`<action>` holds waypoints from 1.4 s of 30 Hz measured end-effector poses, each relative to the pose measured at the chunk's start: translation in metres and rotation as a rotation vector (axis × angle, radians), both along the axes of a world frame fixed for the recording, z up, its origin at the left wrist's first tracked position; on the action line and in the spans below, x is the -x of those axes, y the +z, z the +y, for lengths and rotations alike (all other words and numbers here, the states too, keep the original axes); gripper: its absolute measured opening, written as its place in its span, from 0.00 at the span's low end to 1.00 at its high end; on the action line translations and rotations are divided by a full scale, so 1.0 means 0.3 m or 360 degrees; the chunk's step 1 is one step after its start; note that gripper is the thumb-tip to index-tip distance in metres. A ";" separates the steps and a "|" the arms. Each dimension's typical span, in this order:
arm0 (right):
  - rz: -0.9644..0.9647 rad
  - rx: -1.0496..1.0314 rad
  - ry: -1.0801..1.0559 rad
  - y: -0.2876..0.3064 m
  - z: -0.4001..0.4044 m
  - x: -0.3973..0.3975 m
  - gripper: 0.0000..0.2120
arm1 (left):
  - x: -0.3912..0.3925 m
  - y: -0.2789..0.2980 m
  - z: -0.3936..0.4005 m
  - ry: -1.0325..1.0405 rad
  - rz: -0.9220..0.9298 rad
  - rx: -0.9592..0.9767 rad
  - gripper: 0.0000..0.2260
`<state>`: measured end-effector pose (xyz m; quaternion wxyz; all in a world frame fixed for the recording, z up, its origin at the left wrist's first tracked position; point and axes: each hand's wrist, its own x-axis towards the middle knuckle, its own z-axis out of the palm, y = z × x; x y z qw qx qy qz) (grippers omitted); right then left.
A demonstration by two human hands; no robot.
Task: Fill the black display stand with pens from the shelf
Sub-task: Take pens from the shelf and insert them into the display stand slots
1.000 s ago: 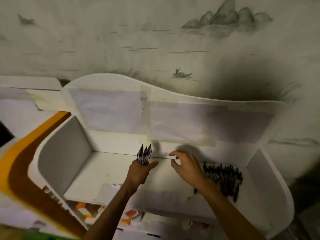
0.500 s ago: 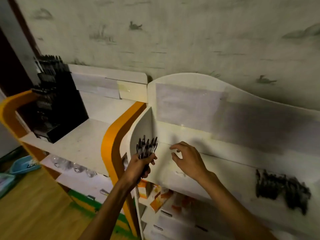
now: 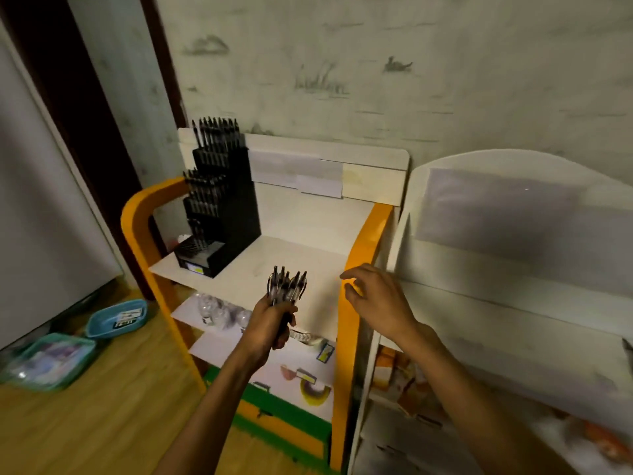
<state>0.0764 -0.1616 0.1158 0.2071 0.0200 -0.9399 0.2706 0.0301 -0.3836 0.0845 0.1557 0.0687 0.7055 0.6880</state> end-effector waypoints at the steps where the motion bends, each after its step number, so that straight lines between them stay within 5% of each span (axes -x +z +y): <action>1: 0.0003 0.0011 0.0007 0.002 -0.043 0.029 0.10 | 0.019 0.002 -0.046 0.0009 0.0011 -0.0010 0.07; 20: -0.0114 0.0046 -0.0060 -0.103 -0.564 0.789 0.13 | 0.764 0.000 -0.592 0.0047 0.0242 0.0167 0.11; 29: -0.0122 -0.0096 -0.0197 -0.118 -0.689 1.019 0.13 | 1.070 -0.005 -0.739 -0.0009 0.0101 0.0184 0.09; 42: -0.0026 -0.0028 -0.0391 -0.132 -0.941 1.246 0.09 | 1.417 -0.087 -0.884 -0.0490 -0.0028 -0.0021 0.11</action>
